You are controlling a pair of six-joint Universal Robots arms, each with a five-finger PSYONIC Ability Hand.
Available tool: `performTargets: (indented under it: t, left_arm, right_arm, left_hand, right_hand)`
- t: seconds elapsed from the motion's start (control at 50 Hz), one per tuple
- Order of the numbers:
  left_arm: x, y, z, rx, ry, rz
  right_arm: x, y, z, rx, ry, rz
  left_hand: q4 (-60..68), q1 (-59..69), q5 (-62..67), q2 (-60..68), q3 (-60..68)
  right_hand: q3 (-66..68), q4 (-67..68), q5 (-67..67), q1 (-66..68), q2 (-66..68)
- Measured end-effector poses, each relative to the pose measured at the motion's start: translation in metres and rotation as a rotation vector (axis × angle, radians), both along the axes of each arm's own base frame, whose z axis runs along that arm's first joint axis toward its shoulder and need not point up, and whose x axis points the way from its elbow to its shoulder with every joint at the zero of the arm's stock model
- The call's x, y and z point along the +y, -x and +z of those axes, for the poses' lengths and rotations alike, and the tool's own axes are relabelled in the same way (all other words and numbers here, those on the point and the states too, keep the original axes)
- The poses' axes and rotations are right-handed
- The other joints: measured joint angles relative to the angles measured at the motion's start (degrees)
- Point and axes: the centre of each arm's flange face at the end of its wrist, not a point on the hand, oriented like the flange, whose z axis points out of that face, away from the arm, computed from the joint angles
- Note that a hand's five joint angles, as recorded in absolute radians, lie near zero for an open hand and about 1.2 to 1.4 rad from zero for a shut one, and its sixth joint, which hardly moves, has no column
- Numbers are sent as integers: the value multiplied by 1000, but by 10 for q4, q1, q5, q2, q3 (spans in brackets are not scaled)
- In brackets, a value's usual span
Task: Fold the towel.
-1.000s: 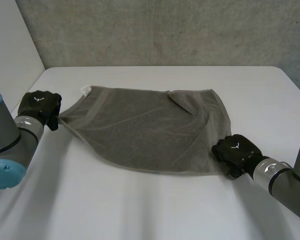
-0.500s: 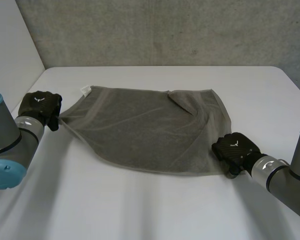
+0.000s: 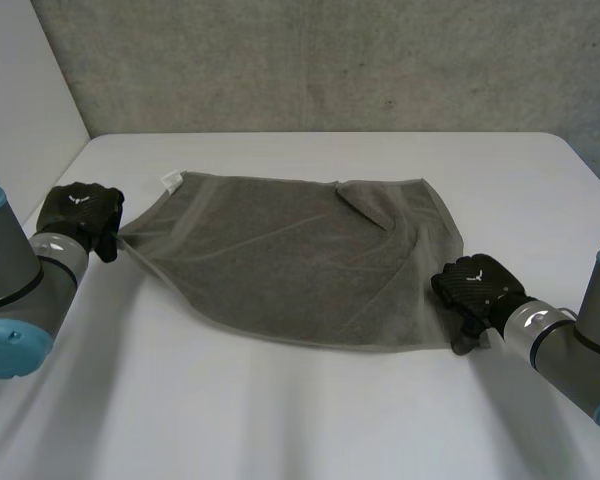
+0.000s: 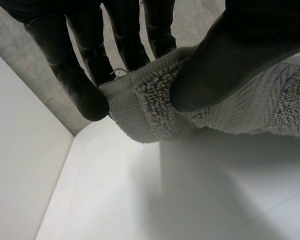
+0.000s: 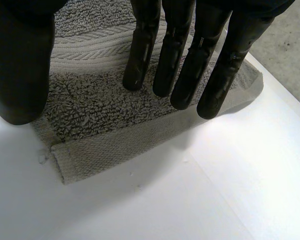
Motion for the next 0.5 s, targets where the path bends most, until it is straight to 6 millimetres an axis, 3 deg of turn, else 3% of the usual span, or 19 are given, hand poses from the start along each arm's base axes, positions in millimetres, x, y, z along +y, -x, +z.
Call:
performTargets:
  t: [0.5]
  left_arm:
    - [1,1,0,0,-1,-2]
  right_arm:
    - [-3,0,3,-2,10,-3]
  left_hand:
    - [0,0,0,0,0]
  right_hand:
    - [0,0,16,3,0]
